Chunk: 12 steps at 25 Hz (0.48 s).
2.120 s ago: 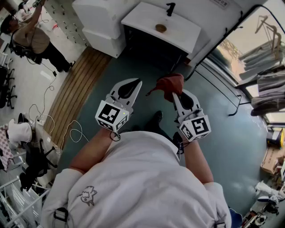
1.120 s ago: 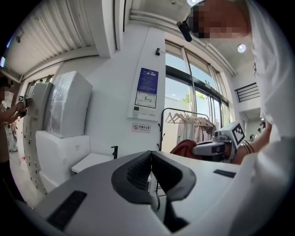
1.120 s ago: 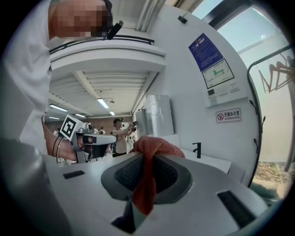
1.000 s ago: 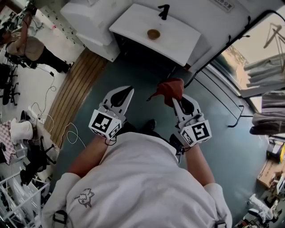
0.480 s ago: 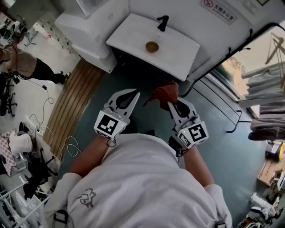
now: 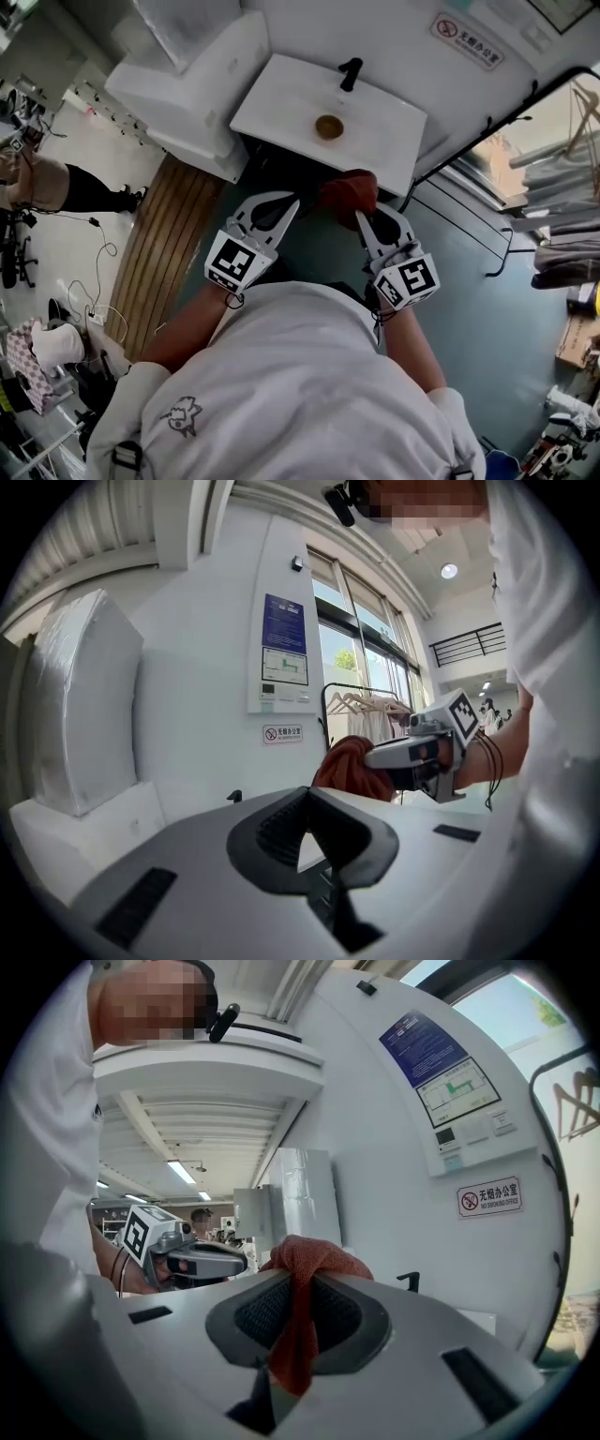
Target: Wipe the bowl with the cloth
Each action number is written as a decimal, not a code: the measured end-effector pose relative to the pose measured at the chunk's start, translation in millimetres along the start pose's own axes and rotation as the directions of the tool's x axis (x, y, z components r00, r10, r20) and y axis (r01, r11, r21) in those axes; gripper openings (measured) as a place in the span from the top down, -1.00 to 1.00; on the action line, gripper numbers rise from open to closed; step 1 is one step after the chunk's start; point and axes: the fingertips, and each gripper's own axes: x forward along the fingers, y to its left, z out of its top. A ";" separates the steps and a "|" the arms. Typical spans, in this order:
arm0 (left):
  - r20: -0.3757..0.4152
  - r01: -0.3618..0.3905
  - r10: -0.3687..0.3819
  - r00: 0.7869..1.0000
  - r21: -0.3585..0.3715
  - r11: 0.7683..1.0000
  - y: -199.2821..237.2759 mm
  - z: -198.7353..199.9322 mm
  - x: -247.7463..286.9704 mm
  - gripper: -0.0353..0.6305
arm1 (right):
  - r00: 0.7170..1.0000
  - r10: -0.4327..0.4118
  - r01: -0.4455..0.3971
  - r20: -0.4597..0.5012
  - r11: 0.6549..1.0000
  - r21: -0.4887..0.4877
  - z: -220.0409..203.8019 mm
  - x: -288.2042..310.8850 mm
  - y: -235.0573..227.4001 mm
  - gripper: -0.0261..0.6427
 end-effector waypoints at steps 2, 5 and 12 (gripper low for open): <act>-0.002 0.031 -0.032 1.000 -0.009 0.999 13.2 -1.3 1.8 0.85 | 0.999 -0.032 0.032 0.007 0.999 0.008 3.6 9.8 -4.7 0.75; 0.004 0.067 -0.066 0.998 -0.046 0.997 25.3 -1.5 5.6 0.85 | 0.998 -0.063 0.063 -0.005 0.998 0.004 4.5 17.1 -8.8 0.75; -0.006 0.087 -0.088 0.996 -0.061 0.994 56.3 -8.6 36.0 0.85 | 0.995 -0.101 0.101 -0.007 0.995 0.011 0.3 47.8 -40.8 0.75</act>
